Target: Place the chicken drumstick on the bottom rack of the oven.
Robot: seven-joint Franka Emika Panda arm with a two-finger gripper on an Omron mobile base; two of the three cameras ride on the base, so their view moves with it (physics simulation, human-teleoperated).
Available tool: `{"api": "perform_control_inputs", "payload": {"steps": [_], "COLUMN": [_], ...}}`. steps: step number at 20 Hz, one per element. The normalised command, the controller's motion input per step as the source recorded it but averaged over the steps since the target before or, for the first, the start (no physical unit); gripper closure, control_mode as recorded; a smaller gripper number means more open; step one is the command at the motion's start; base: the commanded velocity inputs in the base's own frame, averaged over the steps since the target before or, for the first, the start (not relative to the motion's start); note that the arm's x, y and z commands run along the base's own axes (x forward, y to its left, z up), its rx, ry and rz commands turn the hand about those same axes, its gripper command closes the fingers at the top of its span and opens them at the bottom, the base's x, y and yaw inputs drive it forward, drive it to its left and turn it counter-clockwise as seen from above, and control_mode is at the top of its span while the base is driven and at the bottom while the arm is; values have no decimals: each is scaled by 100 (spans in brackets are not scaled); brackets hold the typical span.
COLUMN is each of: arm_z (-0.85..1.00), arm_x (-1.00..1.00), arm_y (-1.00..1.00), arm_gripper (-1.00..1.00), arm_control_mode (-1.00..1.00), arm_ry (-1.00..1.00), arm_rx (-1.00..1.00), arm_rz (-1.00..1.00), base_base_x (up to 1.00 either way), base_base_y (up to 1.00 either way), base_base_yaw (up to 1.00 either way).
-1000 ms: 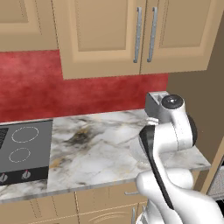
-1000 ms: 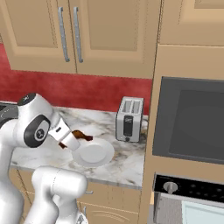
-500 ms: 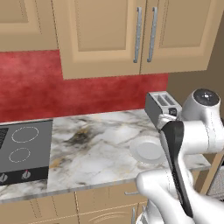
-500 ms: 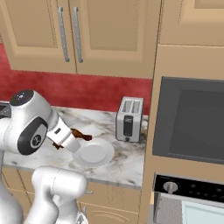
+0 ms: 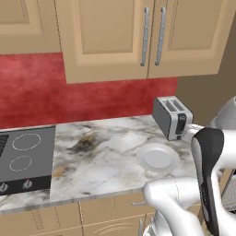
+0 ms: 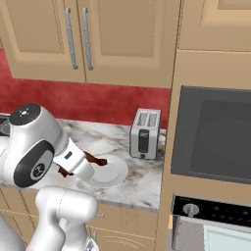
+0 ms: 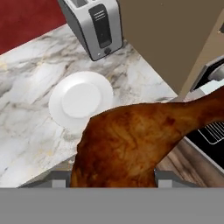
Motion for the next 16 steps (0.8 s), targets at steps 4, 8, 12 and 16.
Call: {"api": "perform_control_inputs", "payload": {"steps": [4, 8, 12, 16], "arm_z": [-21, -70, -59, -71], "arm_x": [-61, -65, -38, -3], "arm_y": [-23, -87, -100, -100], "arm_gripper": [100, 100, 100, 100], "arm_control_mode": [-100, -100, -100, -100], "arm_ry": [0, -7, -18, -3], "arm_rx": [0, 2, 0, 0], "arm_rz": [0, 5, 8, 5], "base_base_x": [0, 0, 0, 0], "base_base_y": [0, 0, 0, 0], "base_base_yaw": [0, 0, 0, 0]}}
